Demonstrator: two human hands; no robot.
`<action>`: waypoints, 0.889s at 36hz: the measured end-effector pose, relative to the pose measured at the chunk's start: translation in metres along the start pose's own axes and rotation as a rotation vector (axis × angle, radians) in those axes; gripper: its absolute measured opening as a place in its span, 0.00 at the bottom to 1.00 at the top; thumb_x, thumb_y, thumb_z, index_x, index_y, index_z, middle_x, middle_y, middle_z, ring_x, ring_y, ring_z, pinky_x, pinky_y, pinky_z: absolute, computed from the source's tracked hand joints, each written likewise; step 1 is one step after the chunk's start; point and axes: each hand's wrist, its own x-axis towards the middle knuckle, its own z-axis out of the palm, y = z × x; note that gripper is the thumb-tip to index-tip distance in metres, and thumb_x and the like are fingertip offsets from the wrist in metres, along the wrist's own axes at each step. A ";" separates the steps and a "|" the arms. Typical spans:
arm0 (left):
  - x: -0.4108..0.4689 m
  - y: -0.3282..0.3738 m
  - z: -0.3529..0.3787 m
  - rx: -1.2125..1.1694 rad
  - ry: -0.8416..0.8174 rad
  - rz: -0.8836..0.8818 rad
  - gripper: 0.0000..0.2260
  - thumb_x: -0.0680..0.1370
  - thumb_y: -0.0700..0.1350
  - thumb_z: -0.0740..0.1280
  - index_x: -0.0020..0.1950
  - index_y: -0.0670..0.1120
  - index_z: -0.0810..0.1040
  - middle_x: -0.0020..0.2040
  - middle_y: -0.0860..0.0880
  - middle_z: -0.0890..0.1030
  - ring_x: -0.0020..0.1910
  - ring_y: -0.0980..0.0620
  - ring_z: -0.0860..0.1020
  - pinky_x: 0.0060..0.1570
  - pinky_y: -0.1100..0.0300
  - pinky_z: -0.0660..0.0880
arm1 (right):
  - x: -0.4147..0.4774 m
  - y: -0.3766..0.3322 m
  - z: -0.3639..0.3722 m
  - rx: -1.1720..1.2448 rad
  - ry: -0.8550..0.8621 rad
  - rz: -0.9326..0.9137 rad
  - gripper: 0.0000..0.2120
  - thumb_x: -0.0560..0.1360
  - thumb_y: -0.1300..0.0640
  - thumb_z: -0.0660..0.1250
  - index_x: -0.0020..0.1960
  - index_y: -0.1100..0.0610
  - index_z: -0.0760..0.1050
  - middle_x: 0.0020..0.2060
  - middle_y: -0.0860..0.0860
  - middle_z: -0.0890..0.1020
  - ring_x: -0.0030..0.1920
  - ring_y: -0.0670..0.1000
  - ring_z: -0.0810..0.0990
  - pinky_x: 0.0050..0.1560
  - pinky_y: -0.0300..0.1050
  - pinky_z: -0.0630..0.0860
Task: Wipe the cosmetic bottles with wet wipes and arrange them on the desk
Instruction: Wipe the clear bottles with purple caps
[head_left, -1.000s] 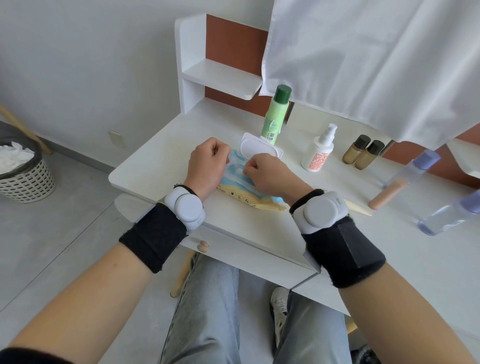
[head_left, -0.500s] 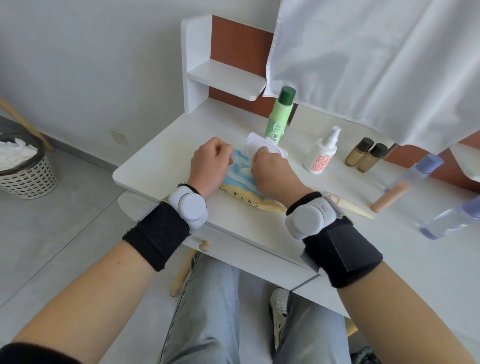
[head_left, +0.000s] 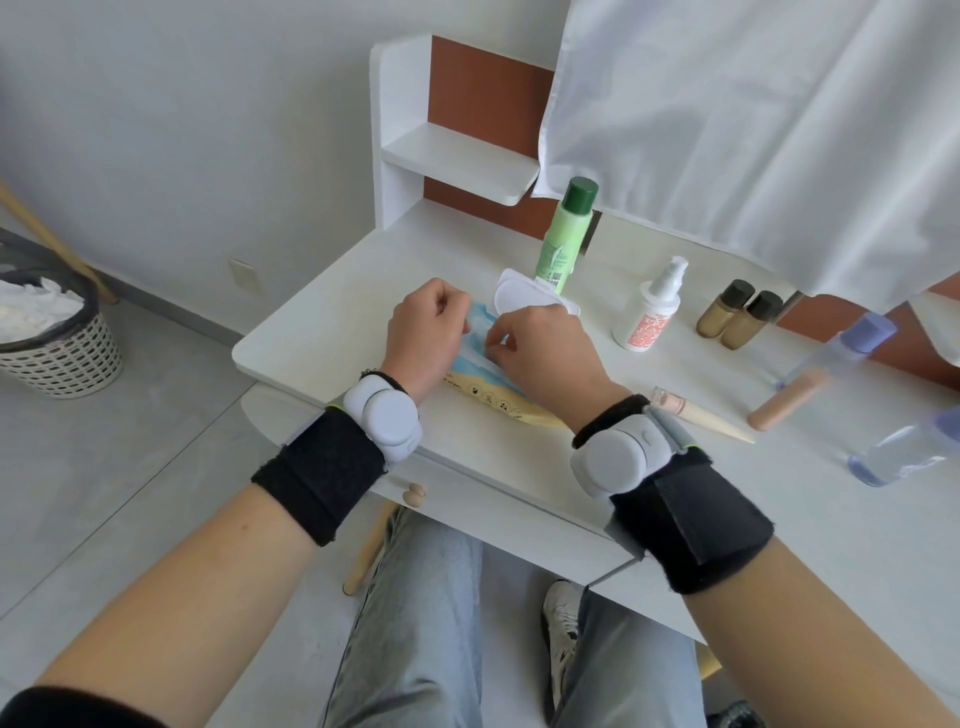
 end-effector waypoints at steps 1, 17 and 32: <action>0.000 0.000 0.000 -0.005 0.001 -0.001 0.09 0.75 0.43 0.60 0.35 0.44 0.72 0.26 0.61 0.76 0.31 0.54 0.72 0.39 0.56 0.69 | 0.000 0.000 0.001 -0.044 -0.010 -0.014 0.10 0.78 0.56 0.62 0.47 0.53 0.82 0.42 0.54 0.82 0.45 0.57 0.78 0.40 0.46 0.74; -0.003 0.002 0.000 0.016 -0.024 0.084 0.08 0.78 0.42 0.58 0.43 0.42 0.73 0.33 0.54 0.77 0.36 0.52 0.74 0.43 0.52 0.73 | -0.004 0.008 -0.018 0.504 -0.164 0.250 0.06 0.81 0.58 0.59 0.46 0.56 0.73 0.36 0.50 0.76 0.37 0.51 0.77 0.43 0.44 0.75; -0.010 0.010 0.001 0.216 -0.105 0.128 0.18 0.79 0.62 0.54 0.46 0.48 0.71 0.44 0.50 0.80 0.45 0.48 0.76 0.45 0.53 0.69 | -0.011 0.026 -0.024 1.289 -0.081 0.540 0.10 0.81 0.62 0.61 0.41 0.58 0.74 0.34 0.51 0.73 0.31 0.48 0.70 0.34 0.40 0.63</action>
